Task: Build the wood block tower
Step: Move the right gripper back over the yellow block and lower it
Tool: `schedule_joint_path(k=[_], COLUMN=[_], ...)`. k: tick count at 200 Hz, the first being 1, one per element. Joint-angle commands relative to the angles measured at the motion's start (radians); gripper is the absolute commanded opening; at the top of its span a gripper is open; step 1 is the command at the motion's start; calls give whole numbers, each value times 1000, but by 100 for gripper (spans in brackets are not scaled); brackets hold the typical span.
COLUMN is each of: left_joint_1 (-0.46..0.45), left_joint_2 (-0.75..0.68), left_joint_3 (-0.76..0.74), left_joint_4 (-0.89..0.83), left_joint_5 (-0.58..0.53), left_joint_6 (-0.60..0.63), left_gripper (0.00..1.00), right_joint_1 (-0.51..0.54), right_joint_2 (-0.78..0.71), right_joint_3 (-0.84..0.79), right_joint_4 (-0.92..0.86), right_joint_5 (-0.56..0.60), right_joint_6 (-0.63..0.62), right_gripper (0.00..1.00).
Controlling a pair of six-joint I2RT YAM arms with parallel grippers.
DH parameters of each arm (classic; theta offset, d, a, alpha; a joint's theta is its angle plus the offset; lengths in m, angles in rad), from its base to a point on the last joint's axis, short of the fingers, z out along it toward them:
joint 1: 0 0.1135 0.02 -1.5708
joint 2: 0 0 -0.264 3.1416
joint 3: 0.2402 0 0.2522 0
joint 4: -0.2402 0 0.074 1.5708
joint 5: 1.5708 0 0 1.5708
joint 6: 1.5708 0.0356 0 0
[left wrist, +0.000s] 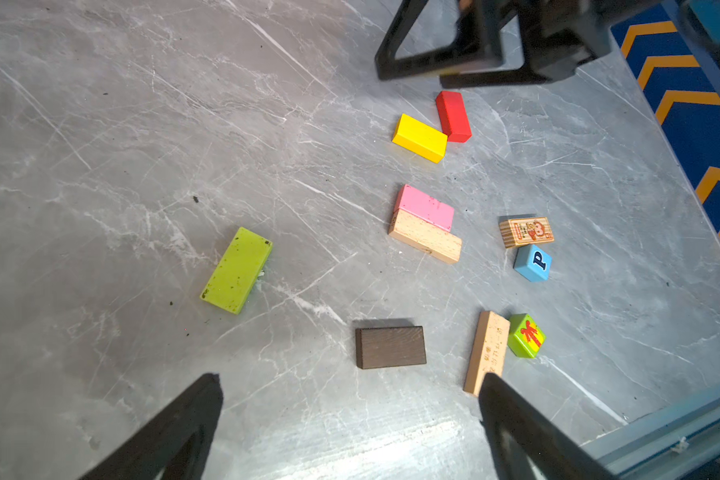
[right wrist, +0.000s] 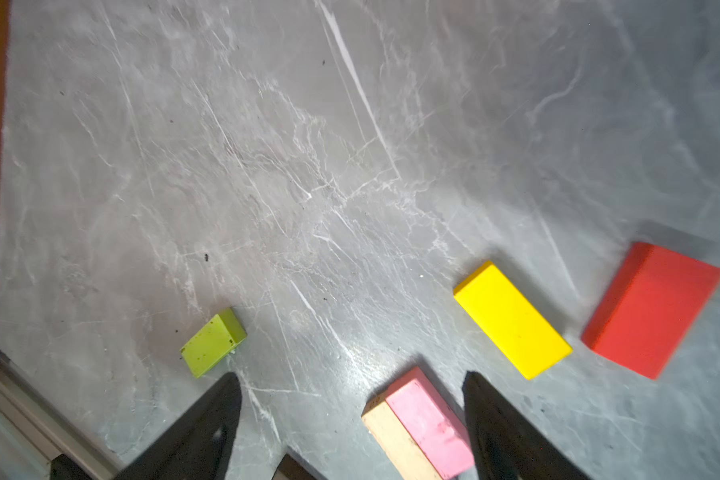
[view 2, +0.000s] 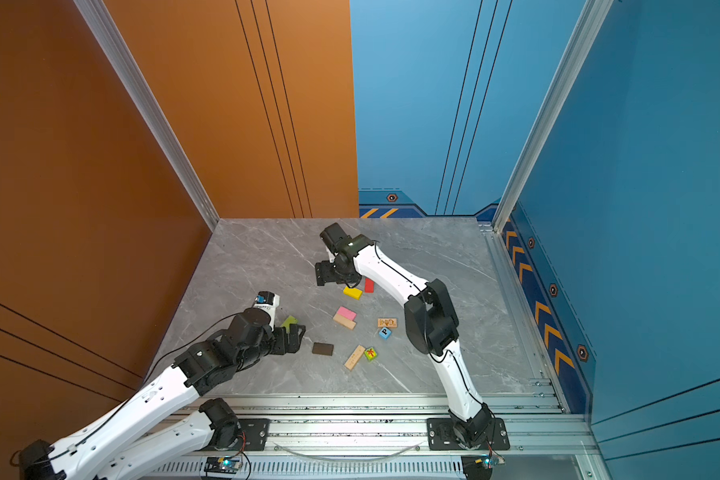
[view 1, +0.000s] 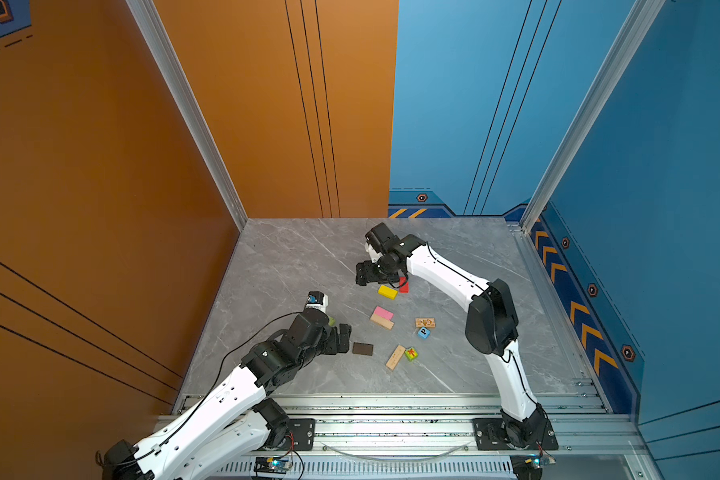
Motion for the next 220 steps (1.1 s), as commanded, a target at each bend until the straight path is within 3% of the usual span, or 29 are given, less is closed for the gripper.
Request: schedule_joint_path(k=[1, 109, 171, 220], left_joint_1=[-20, -214, -247, -230], left_joint_2=[10, 128, 86, 82], left_joint_3=[7, 26, -22, -17], left_joint_4=[26, 116, 106, 90], left_joint_5=[29, -59, -125, -122], left_joint_6=[-19, -33, -78, -33], left_gripper=[98, 98, 98, 98], right_joint_1=[-21, -54, -55, -42], right_joint_2=[-50, -93, -63, -34], right_joint_3=[-51, -138, -155, -152], right_joint_4=[-52, -52, -44, -33], right_joint_5=[40, 78, 108, 99], right_joint_6=[-48, -160, -230, -214], right_gripper=[85, 85, 85, 85])
